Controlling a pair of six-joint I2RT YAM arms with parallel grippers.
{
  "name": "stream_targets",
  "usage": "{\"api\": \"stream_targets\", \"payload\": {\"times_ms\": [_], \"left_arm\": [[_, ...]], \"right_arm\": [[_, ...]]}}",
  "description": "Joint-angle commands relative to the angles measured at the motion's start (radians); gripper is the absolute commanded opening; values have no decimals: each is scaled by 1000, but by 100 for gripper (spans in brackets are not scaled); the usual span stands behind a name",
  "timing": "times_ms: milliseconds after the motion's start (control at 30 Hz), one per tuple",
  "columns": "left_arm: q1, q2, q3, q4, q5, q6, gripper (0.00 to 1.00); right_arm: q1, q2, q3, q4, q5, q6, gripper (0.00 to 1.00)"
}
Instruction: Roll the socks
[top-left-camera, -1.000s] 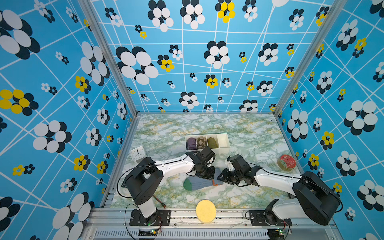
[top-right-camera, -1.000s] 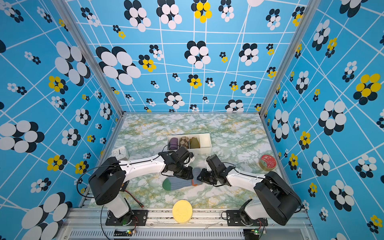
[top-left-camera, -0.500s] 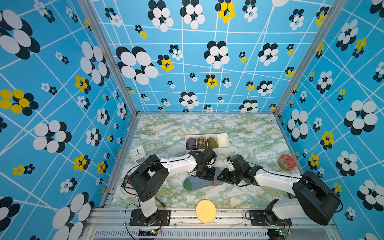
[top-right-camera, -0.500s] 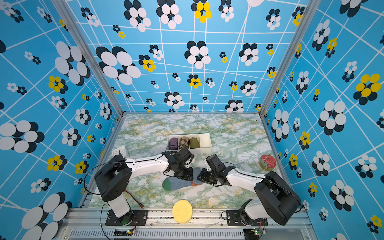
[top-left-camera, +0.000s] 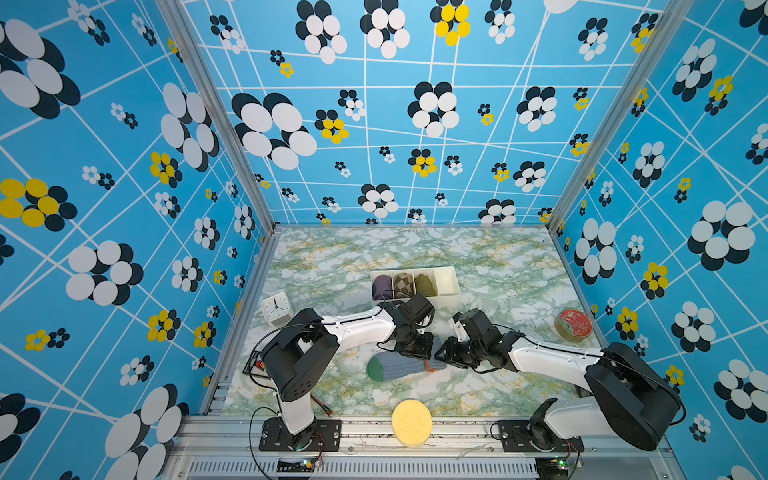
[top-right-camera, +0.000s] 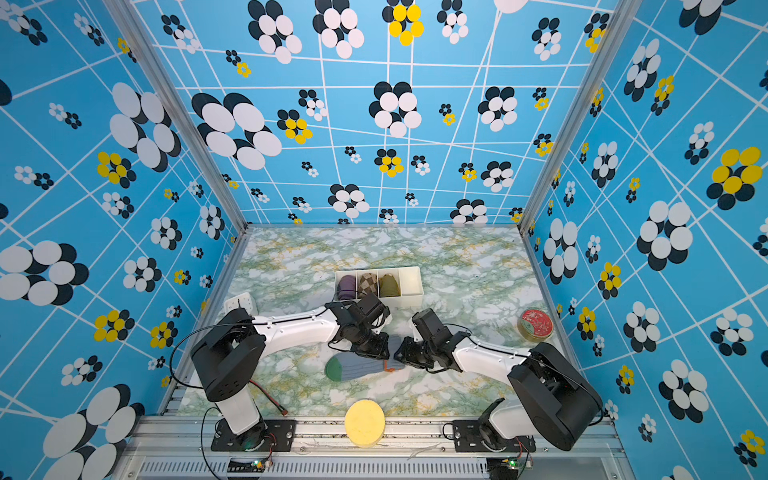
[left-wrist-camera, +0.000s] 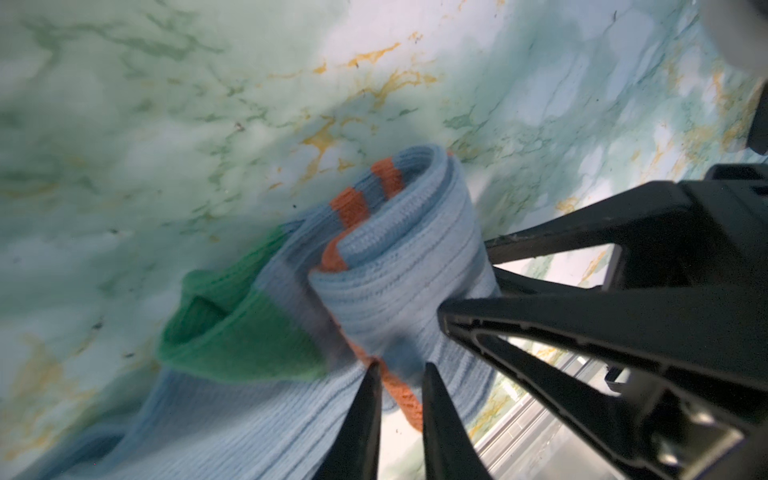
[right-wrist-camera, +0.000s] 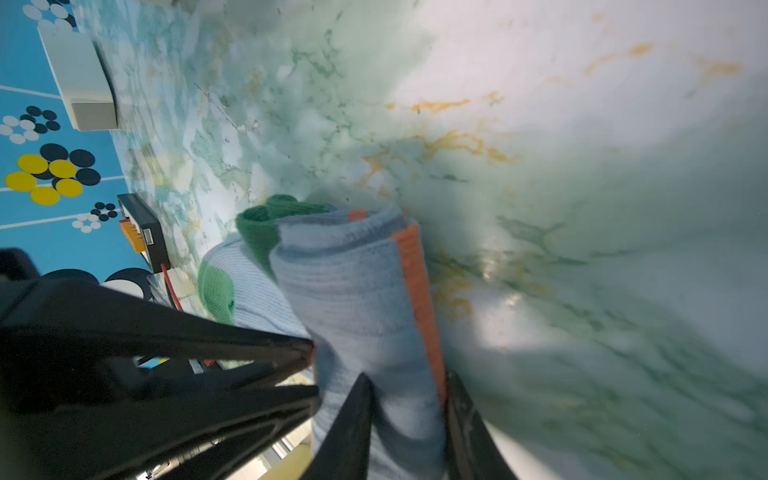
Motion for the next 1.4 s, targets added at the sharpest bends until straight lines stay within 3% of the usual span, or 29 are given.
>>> {"api": "stream_targets", "payload": {"times_ms": [0,767,933,1067,1367], "left_arm": [[-8,31,-9,8,27,-14,20],[-20,14,3,-60,-30,8,26],[-21,35,3,-21,4,-6,21],[-20,38,-18,35,44,-29,11],[-6,23,-87,196,129,-95,6]], "right_arm": [[-6,0,19,-5,6,-16,31],[-5,4,8,15,-3,-17,31],[-6,6,8,18,-4,-17,31],[-5,5,1,32,-8,-8,31],[-7,8,-13,91,-33,22,32]]}}
